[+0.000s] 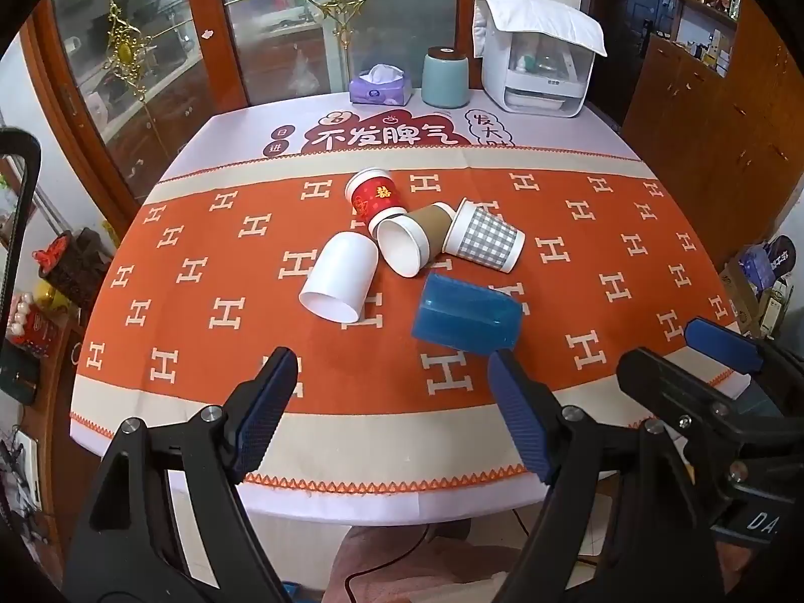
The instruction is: Flip cup upside down
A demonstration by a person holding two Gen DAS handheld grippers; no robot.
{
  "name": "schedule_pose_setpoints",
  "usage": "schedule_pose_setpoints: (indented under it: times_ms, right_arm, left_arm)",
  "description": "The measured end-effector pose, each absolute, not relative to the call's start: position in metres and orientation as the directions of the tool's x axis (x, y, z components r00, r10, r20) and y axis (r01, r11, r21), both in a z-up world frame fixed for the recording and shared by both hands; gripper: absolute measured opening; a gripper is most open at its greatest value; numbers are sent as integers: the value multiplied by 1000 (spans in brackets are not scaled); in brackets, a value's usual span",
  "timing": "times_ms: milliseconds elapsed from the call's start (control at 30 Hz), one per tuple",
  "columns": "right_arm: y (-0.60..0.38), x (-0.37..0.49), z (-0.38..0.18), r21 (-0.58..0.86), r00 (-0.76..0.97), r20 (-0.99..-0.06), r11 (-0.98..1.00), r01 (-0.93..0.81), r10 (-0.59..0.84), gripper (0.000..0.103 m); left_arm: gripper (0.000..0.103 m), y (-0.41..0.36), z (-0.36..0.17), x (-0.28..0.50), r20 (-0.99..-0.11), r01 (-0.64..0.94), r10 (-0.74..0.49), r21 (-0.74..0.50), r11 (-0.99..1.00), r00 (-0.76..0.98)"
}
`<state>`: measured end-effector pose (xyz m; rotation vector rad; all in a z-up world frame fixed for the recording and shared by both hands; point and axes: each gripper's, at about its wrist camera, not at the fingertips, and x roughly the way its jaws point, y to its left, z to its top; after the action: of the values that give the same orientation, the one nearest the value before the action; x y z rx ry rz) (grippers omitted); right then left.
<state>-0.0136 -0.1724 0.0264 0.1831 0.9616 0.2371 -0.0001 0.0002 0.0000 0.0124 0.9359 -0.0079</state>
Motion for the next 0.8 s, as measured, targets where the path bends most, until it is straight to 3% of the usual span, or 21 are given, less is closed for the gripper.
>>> schedule_pose_setpoints:
  times_ms: [800]
  right_arm:
    - [-167,-14,16,260,528,-801,959,-116,281,85]
  left_arm:
    - [74,-3,-5,-3,-816,12,-5,2,1000,578]
